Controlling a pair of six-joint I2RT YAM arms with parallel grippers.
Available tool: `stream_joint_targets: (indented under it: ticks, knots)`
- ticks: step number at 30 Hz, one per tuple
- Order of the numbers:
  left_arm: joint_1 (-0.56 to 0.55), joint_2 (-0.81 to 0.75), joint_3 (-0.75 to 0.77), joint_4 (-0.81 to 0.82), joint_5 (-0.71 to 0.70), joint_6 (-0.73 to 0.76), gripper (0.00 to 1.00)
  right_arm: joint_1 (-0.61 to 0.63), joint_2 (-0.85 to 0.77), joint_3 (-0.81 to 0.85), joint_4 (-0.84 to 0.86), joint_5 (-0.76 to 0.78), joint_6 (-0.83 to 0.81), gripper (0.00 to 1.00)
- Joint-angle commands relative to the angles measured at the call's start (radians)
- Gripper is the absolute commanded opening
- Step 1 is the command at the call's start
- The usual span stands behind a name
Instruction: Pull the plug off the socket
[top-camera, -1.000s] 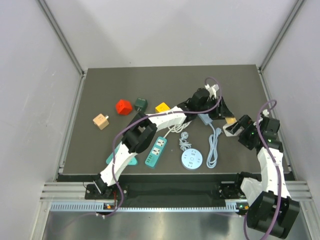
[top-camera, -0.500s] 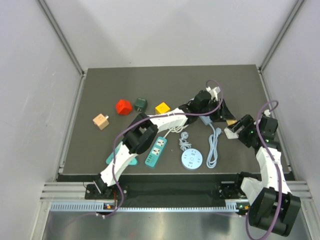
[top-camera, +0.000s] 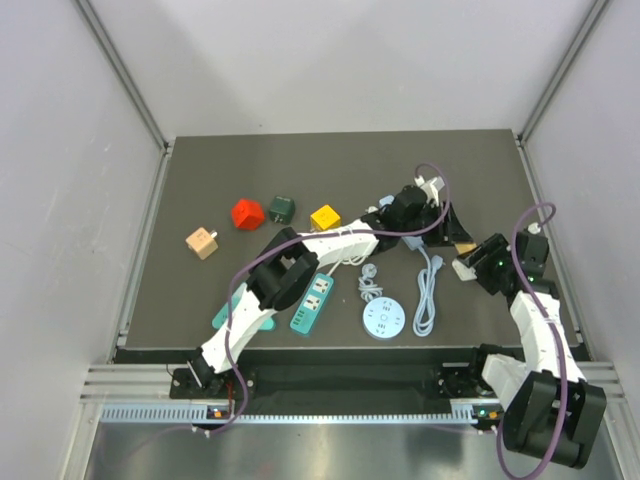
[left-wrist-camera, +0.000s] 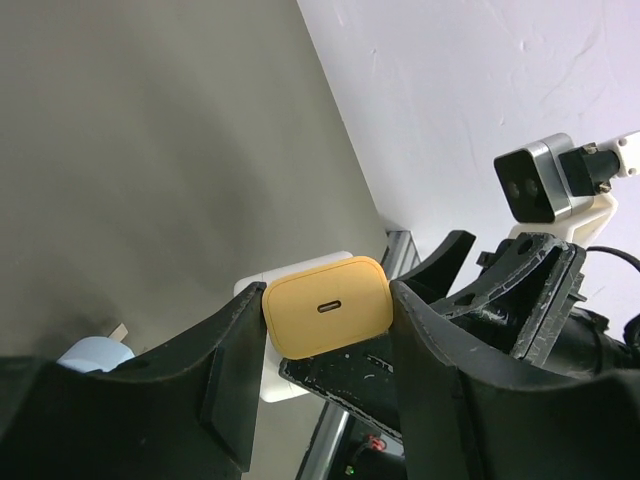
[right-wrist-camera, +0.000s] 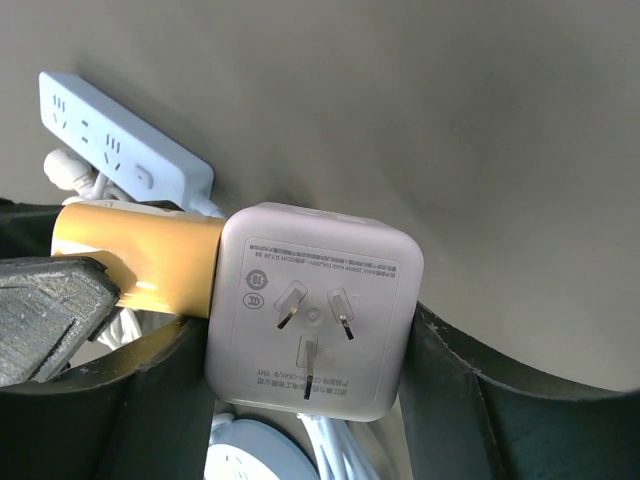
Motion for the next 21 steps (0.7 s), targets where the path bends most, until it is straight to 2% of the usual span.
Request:
stream_joint_targets:
  ticks: [1, 6, 9, 13, 16, 21]
  knots:
    - [0.009, -0.075, 0.017, 0.088, -0.029, 0.063, 0.00, -0.010, 0.001, 0.004, -0.096, 0.244, 0.073, 0.00]
    - [0.019, -0.145, -0.102, 0.183, -0.072, 0.082, 0.00, -0.013, -0.005, -0.007, -0.132, 0.304, 0.125, 0.00]
    - [0.055, -0.161, -0.138, 0.240, -0.059, 0.013, 0.00, -0.040, -0.042, -0.025, -0.127, 0.309, 0.133, 0.00]
    - [0.111, -0.145, -0.130, 0.275, -0.011, -0.079, 0.00, -0.103, -0.039, -0.038, -0.125, 0.276, 0.066, 0.00]
    - [0.118, -0.136, -0.084, 0.194, -0.011, -0.034, 0.00, -0.137, -0.039, -0.035, -0.133, 0.272, 0.020, 0.00]
    - [0.108, -0.095, 0.026, 0.068, -0.014, 0.029, 0.00, -0.119, -0.038, -0.021, -0.133, 0.247, -0.071, 0.00]
